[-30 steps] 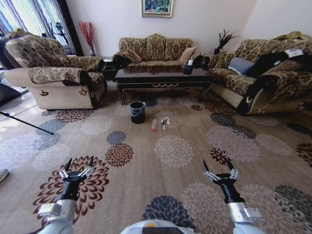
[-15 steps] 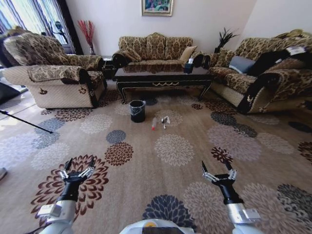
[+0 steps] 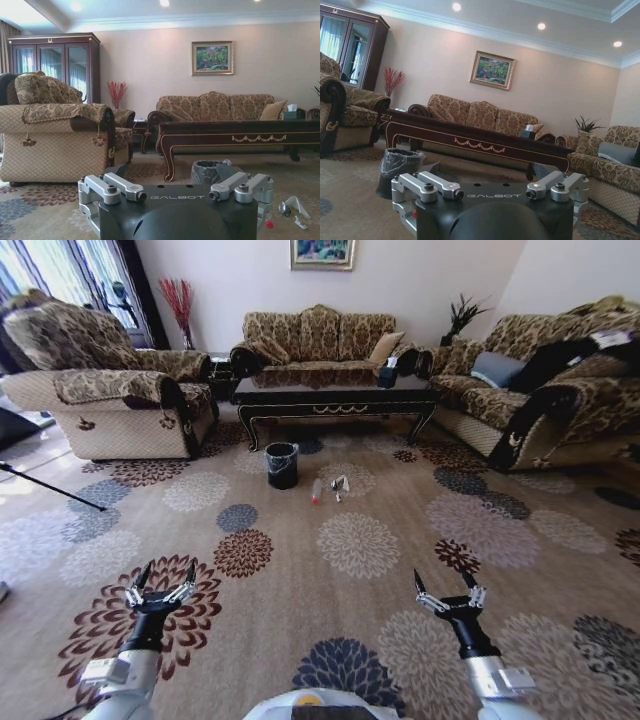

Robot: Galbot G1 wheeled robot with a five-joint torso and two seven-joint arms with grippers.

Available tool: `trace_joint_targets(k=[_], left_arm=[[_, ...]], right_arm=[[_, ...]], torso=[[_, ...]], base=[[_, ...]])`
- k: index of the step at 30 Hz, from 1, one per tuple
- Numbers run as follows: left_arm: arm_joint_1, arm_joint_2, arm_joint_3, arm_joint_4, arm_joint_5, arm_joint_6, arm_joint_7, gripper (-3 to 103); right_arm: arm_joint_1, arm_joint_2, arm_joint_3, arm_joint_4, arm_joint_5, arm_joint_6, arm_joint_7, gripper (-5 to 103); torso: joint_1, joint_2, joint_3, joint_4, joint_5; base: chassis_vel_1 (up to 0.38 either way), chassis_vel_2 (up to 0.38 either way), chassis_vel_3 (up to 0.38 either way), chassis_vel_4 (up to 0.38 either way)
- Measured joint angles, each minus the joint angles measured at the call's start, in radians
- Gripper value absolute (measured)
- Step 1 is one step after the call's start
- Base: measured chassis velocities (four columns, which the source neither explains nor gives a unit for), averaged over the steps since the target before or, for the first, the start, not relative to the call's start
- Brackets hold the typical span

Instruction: Move to the front of the table and pick up the trash from the floor, then place it into the trash bin.

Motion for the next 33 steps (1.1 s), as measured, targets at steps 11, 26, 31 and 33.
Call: trace_joint_targets(k=[11,26,31,33], left_arm=[[-0.002,0.001,-0.004,0.006,-0.001,-0.002,-0.001,100],[-0.008,0.0,0.0,0.011,0.001,0.0,-0.001,100],[-0.007,-0.001,-0.001,0.012,-0.004,-0.017,-0.009,100],[-0.008,-0.004,0.001,0.012,-0.009,-0.03,-0.01,100]], right_arm=[[0.007,0.003,-0.01,-0.004,0.001,0.0,0.005,100],[0.005,0.007,-0.009,-0.006,0.002,0.002,0.003,100],[0.003,0.008,-0.01,-0.006,0.002,0.0,-0.007,100],[0.002,0.009,-0.01,-0.007,0.003,0.0,-0.013,100]], torso=[[-0.003,-0.042,-0.039,0.0,0.0],[-0.007,-0.068,-0.072,0.0,0.0],[-0.007,-0.068,-0.072,0.0,0.0],[-0.007,-0.068,-0.071,0.0,0.0]], base=[[0.0,0.0,0.0,0.0],[0.0,0.0,0.0,0.0],[0.0,0.0,0.0,0.0],[0.0,0.0,0.0,0.0]])
